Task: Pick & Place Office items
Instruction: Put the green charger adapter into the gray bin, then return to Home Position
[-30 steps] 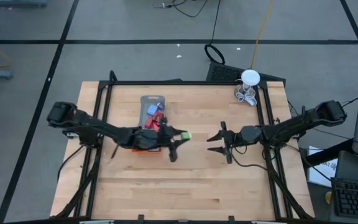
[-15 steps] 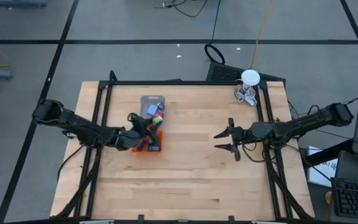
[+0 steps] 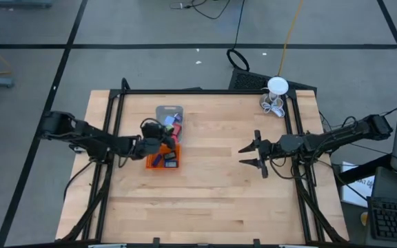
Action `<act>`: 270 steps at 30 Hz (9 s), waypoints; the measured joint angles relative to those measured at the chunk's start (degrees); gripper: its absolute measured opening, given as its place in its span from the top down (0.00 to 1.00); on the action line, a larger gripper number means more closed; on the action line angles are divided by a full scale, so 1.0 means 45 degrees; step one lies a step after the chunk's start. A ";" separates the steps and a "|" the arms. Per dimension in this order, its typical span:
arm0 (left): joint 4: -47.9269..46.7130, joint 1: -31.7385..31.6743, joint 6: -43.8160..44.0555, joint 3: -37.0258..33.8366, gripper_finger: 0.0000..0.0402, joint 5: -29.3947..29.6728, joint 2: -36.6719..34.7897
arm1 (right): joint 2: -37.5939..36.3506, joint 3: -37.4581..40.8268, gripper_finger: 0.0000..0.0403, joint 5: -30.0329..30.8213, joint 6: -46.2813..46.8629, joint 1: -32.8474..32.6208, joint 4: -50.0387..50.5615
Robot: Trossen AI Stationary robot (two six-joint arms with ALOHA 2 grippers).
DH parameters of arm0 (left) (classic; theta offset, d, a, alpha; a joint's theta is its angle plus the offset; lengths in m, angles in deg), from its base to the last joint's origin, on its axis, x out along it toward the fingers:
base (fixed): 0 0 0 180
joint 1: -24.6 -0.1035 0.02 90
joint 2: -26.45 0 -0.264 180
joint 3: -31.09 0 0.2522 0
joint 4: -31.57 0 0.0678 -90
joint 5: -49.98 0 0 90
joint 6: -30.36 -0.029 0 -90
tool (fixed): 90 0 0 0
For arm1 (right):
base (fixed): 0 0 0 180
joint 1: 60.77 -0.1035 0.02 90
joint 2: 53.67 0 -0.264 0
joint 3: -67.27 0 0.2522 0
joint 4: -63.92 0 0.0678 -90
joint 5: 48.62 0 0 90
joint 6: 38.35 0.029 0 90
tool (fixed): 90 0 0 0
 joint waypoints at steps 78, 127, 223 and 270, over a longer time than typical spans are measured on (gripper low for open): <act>0.0256 0.0880 -0.9202 -0.4816 0.44 -1.1300 -1.2294 | -0.9892 0.1117 0.59 0.0947 -0.0674 0.0029 0.7444; -0.5032 0.0198 -0.9518 -0.4806 0.46 -1.1385 -1.7625 | -0.9816 0.4478 0.59 -0.0403 -0.1783 0.0024 0.3426; -0.5019 0.0201 -0.9457 -0.4811 0.45 -1.1385 -1.7625 | -0.9811 0.4498 0.59 -0.0384 -0.1681 0.0024 0.3342; -0.5019 0.0200 -0.9456 -0.4811 0.45 -1.1390 -1.7625 | -0.9811 0.4498 0.59 -0.0384 -0.1681 0.0025 0.3342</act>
